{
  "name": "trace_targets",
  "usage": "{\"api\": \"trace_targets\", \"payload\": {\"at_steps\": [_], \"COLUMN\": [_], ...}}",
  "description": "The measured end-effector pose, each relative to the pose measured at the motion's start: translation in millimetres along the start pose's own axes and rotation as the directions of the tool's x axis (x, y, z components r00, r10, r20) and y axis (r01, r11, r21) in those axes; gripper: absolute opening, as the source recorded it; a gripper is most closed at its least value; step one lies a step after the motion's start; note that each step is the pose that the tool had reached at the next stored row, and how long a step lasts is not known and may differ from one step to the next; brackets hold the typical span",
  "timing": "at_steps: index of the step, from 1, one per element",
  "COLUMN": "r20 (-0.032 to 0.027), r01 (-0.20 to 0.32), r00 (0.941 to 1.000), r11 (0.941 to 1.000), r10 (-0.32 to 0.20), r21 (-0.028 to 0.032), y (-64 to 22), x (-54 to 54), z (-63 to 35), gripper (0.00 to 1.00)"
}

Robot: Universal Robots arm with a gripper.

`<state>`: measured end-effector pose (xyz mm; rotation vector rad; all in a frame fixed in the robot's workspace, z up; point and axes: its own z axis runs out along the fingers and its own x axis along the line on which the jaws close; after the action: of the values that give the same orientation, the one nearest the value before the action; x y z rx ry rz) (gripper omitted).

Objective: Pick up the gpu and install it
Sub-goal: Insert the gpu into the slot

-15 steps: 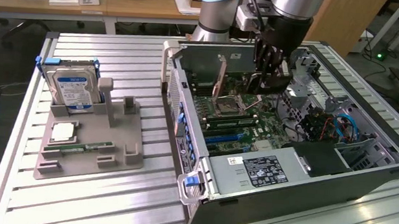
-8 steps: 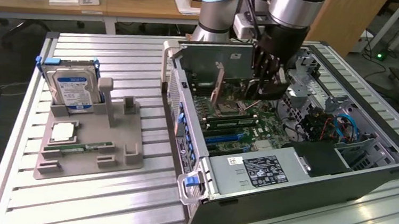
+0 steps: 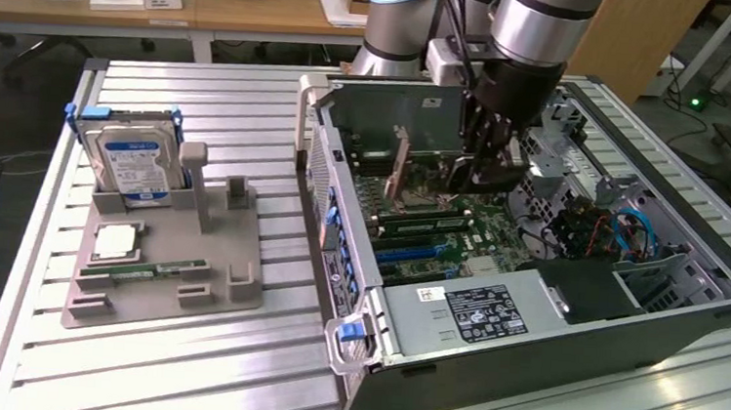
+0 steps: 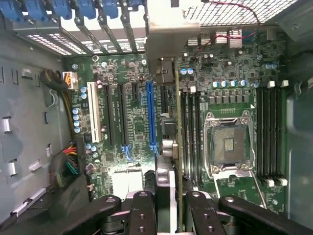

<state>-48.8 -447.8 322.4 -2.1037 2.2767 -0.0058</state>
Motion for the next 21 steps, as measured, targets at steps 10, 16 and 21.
{"api": "trace_targets", "payload": {"at_steps": [10,16,21], "r20": [-0.0022,-0.0020,-0.0023], "r01": [0.001,0.002,0.003], "r00": [1.0000,1.0000,1.0000], "r11": [1.0000,1.0000,1.0000], "r10": [-0.001,-0.002,-0.003], "r21": [-0.0001,-0.0005,-0.0035], "y": [8.8,12.0,16.1], "x": [1.2,1.7,2.2], "z": [16.0,23.9,29.4], "gripper": [0.28,0.28,0.28]}}
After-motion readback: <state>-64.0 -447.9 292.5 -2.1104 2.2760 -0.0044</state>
